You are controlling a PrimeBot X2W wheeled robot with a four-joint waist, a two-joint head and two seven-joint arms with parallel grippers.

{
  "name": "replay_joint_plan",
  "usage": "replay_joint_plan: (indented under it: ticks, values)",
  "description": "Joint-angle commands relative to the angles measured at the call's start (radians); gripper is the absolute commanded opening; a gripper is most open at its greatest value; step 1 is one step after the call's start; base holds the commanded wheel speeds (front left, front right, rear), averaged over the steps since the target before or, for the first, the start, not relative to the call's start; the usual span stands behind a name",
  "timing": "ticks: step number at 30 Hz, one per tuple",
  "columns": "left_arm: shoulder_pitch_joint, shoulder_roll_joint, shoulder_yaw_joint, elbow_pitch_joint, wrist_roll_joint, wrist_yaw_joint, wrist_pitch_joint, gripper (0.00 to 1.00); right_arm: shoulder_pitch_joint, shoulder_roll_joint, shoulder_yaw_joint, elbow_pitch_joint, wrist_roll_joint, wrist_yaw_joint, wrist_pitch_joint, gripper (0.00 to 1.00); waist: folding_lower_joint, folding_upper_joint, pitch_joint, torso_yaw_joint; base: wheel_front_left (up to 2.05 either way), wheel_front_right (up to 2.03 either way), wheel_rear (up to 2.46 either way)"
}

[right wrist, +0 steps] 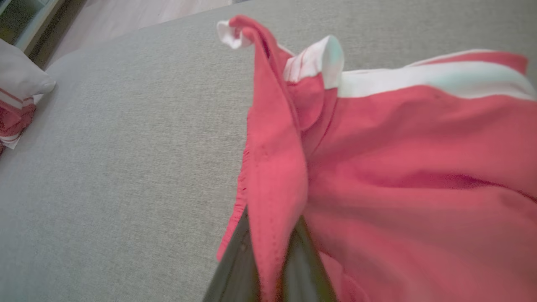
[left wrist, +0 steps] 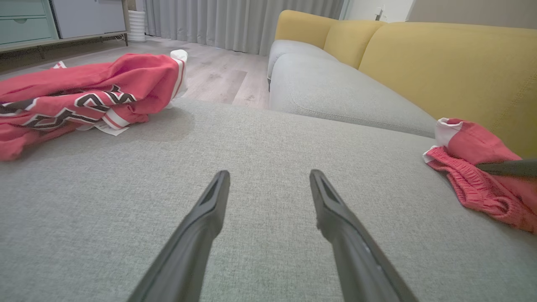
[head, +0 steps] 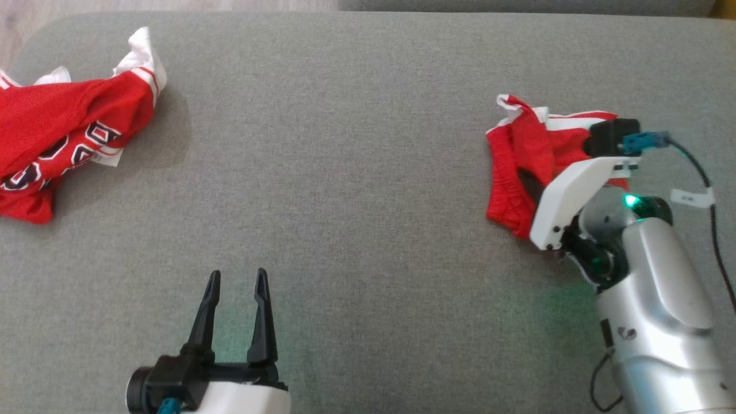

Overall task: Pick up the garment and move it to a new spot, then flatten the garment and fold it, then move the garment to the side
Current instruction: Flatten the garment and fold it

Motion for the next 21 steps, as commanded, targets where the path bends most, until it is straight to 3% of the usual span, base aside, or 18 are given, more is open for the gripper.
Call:
replay_joint_plan:
  ticks: [1, 2, 10, 15, 21]
  values:
    - [-0.014, -0.005, 0.023, -0.027, -0.003, 0.006, -0.009, 1.00, -0.041, 0.017, 0.032, -0.034, 0.000, 0.007, -0.014, 0.82, 0.0000, -0.0001, -0.001, -0.001, 0.00, 0.00, 0.00]
    - [-0.011, -0.005, 0.023, -0.025, -0.006, 0.009, -0.009, 1.00, -0.041, 0.018, 0.059, -0.027, 0.028, 0.007, -0.037, 1.00, 0.0000, -0.0001, -0.004, -0.004, 0.00, 0.00, 0.00]
    - [0.013, -0.005, 0.042, -0.021, 0.007, 0.011, -0.009, 1.00, 0.017, 0.018, 0.202, -0.166, 0.186, 0.007, -0.121, 1.00, 0.0000, -0.0001, -0.052, -0.048, 0.00, 0.00, 0.00]
    - [0.056, -0.005, 0.088, -0.030, 0.012, 0.007, -0.009, 1.00, 0.114, -0.049, 0.183, -0.323, 0.114, 0.007, -0.202, 1.00, 0.0000, -0.0001, -0.100, -0.084, 0.00, 0.00, 0.00]
    - [0.124, -0.005, 0.132, -0.055, 0.010, 0.010, -0.009, 1.00, 0.259, -0.112, 0.061, -0.425, -0.040, 0.007, -0.342, 1.00, 0.0000, -0.0001, -0.157, -0.132, 0.00, 0.00, 0.00]
